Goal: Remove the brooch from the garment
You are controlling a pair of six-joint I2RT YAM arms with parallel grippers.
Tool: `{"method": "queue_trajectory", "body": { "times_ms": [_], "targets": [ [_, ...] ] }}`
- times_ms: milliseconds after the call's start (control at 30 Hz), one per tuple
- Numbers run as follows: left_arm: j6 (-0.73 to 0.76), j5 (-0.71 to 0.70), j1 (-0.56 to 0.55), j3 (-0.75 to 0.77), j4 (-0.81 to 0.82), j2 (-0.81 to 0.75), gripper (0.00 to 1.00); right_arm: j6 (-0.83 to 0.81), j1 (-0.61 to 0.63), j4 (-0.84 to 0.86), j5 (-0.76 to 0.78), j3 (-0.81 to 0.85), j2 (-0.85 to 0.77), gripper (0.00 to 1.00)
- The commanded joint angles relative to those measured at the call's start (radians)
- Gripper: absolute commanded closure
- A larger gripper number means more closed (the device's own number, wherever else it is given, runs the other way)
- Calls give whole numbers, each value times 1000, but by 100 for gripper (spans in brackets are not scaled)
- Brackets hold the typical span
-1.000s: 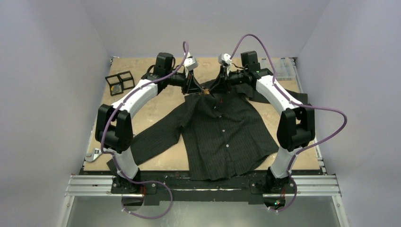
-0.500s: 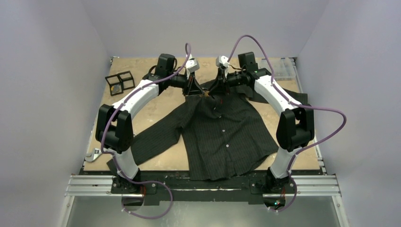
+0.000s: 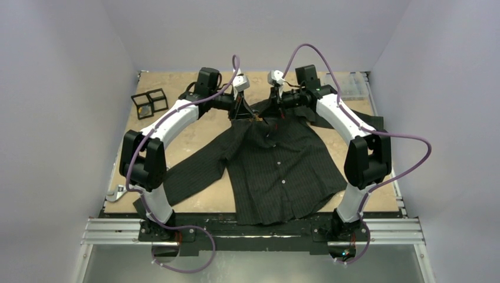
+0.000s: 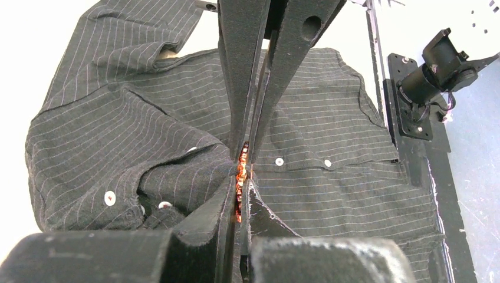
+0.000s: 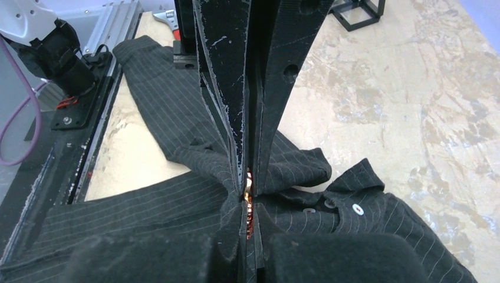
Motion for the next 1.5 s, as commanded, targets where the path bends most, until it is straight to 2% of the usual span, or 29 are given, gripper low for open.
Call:
{"method": "queue_trajectory", "body": {
  "times_ms": [0, 133, 300, 400, 500, 700, 867, 1467],
  "targets": [
    [34, 26, -6, 41, 9, -41, 100, -38, 5, -17, -11, 40, -36, 100],
    [34, 21, -6, 40, 8, -45, 100, -44, 5, -30, 13, 43, -31, 100],
    [55, -5, -6, 32, 4, -52, 71, 16, 5, 2, 5, 54, -19, 100],
    [60, -32, -7, 13, 27, -61, 61, 79, 4, 51, -7, 45, -17, 100],
    [65, -56, -8, 6, 40, -62, 57, 97, 5, 49, -7, 43, -11, 100],
    [137, -129, -40, -12, 35, -76, 56, 202, 2, 30, -13, 74, 25, 100],
    [135, -132, -49, -16, 23, -74, 57, 325, -6, 94, -16, 65, 39, 100],
    [135, -196, -58, -13, 23, -52, 64, 396, -27, 137, -24, 51, 37, 100]
  ]
}}
